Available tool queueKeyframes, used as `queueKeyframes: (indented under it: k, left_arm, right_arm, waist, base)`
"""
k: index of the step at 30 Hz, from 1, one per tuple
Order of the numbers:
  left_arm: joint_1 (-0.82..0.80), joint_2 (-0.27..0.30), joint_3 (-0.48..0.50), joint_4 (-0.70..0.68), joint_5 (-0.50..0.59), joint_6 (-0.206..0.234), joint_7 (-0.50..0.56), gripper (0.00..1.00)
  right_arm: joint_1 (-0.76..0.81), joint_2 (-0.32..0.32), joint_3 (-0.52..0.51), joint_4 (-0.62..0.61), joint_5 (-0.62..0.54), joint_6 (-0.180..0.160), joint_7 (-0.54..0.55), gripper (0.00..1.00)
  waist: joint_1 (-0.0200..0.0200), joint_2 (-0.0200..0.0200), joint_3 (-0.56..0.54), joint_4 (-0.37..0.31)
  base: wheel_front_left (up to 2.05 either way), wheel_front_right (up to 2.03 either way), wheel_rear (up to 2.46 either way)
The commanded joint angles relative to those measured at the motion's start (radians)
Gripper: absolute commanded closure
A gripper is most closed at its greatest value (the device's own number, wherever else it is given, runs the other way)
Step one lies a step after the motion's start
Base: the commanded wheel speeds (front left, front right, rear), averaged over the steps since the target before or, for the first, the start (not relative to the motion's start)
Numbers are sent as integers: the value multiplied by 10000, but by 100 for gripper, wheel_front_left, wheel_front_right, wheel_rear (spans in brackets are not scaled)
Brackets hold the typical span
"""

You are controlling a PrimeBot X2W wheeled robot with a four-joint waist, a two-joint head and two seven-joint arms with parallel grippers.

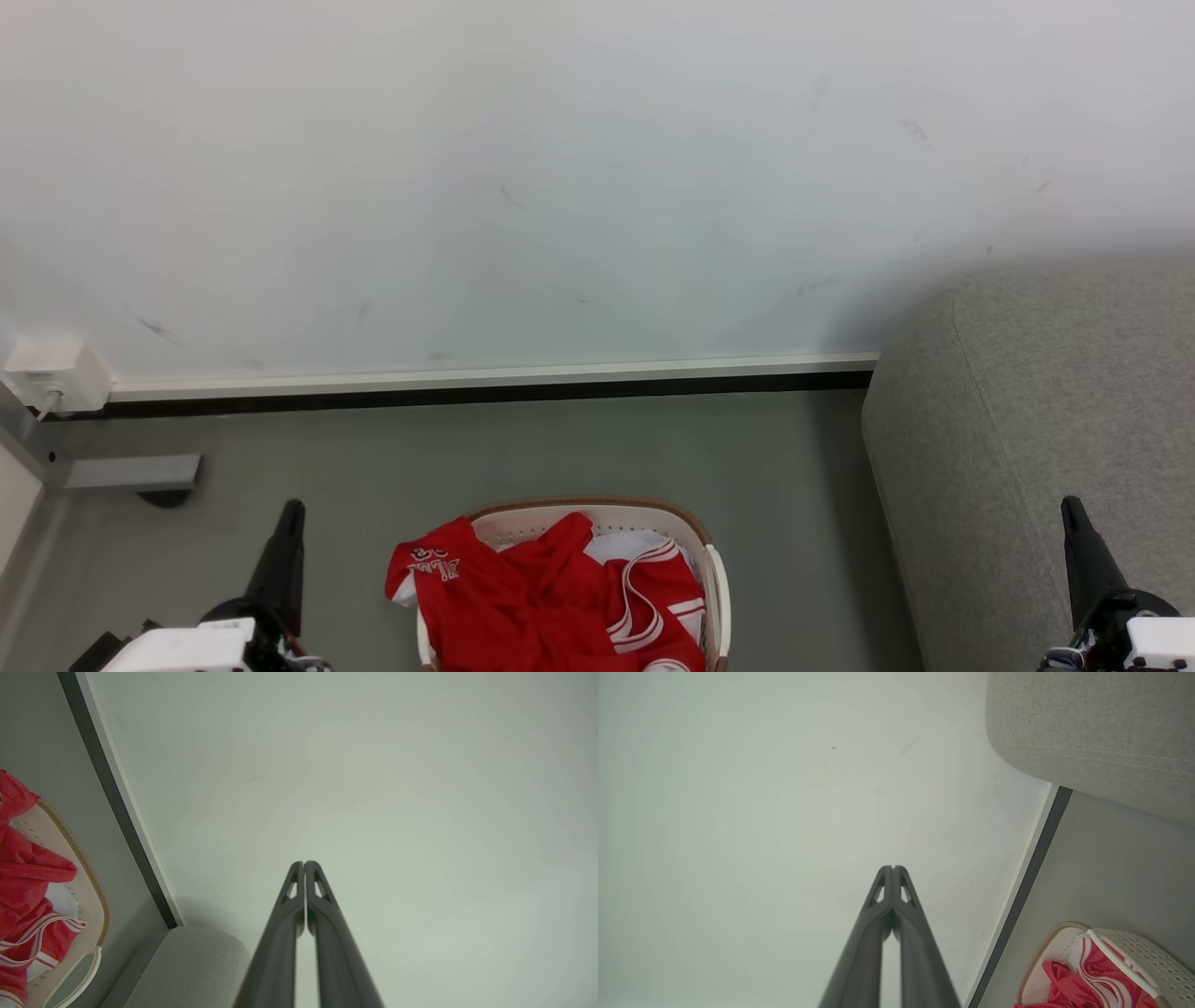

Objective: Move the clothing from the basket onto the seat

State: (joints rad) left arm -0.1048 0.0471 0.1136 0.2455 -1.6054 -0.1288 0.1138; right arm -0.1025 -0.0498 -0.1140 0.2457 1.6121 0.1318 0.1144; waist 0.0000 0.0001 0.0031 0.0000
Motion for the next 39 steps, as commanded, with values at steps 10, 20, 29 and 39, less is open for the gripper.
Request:
queueKeyframes:
  k: [10,20,29,39]
  left_arm:
    - [-90,79,8,-34,-145,-48,30,100]
    - [-90,79,8,-34,-145,-48,30,100]
    - [-90,79,8,-34,-145,-48,30,100]
    - [-90,77,8,-34,-145,-48,30,100]
  right_arm:
    - [-140,-2,-24,-40,4,-28,11,100]
    - [-140,-2,-24,-40,4,-28,11,100]
    - [-141,-2,-24,-40,4,-28,11,100]
    - [-141,-2,-24,-40,4,-28,11,100]
  waist:
    - [0,-1,0,0]
    - [0,-1,0,0]
    - [0,-1,0,0]
    - [0,-1,0,0]
  base:
    - [0,0,0]
    - [0,0,0]
    - [0,0,0]
    - [0,0,0]
